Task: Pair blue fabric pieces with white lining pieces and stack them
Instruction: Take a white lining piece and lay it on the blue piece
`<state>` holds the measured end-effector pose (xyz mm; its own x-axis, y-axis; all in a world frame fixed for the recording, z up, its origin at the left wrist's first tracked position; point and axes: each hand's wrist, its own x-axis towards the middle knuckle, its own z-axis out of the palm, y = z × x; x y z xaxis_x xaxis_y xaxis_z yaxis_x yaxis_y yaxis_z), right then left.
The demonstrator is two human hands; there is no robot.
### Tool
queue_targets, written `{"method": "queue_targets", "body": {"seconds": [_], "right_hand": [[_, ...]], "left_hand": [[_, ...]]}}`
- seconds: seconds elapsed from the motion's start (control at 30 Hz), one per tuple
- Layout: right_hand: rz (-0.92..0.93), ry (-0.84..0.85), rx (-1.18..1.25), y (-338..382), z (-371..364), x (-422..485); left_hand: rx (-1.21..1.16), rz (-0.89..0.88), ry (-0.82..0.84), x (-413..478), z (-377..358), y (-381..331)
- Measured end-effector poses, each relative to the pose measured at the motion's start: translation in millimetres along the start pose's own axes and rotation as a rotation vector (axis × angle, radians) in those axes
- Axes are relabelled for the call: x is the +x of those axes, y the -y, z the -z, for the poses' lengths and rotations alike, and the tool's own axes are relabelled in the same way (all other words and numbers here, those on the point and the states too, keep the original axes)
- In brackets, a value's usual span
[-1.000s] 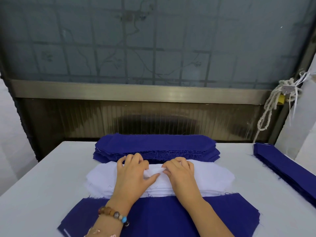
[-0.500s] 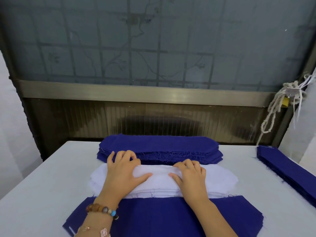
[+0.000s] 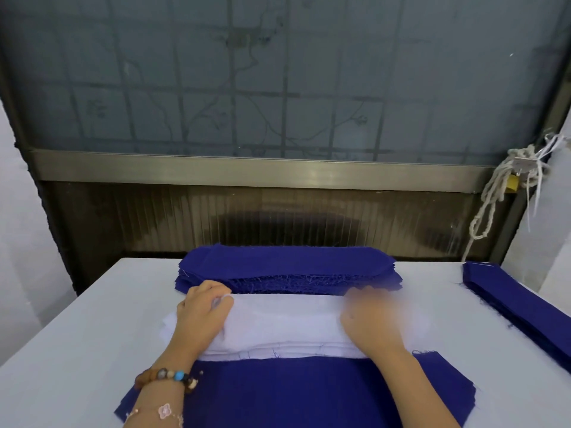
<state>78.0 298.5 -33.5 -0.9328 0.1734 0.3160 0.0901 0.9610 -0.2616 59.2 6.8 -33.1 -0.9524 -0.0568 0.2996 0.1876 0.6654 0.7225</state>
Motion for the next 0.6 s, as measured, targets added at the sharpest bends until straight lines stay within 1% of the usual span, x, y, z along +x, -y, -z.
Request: {"method": "queue_targets", "body": {"seconds": [0.07,0.17,0.23,0.3,0.4,0.47,0.53,0.6], "right_hand": [[-0.078,-0.001,-0.002,-8,4,2],[-0.184,-0.012,-0.017,-20,9,3],[-0.245,-0.021,-0.020,-26,11,4],[-0.300,-0.032,-0.027,-32,13,4],[-0.400,-0.045,-0.013,-42,15,5],[-0.462,-0.045,0.004,-47,16,5],[-0.513,-0.032,0.016,-51,16,6],[-0.534,-0.039,0.007,-52,15,6]], "left_hand": [[-0.165,0.004,-0.025,-1,4,0],[-0.232,-0.009,-0.052,0,12,3],[-0.167,-0.024,-0.082,3,16,6],[-0.050,-0.027,-0.132,3,18,10],[0.055,0.016,-0.205,3,22,17],[0.104,0.064,-0.165,3,23,21],[0.230,0.119,-0.100,5,22,24],[0.270,0.200,-0.079,5,20,25]]}}
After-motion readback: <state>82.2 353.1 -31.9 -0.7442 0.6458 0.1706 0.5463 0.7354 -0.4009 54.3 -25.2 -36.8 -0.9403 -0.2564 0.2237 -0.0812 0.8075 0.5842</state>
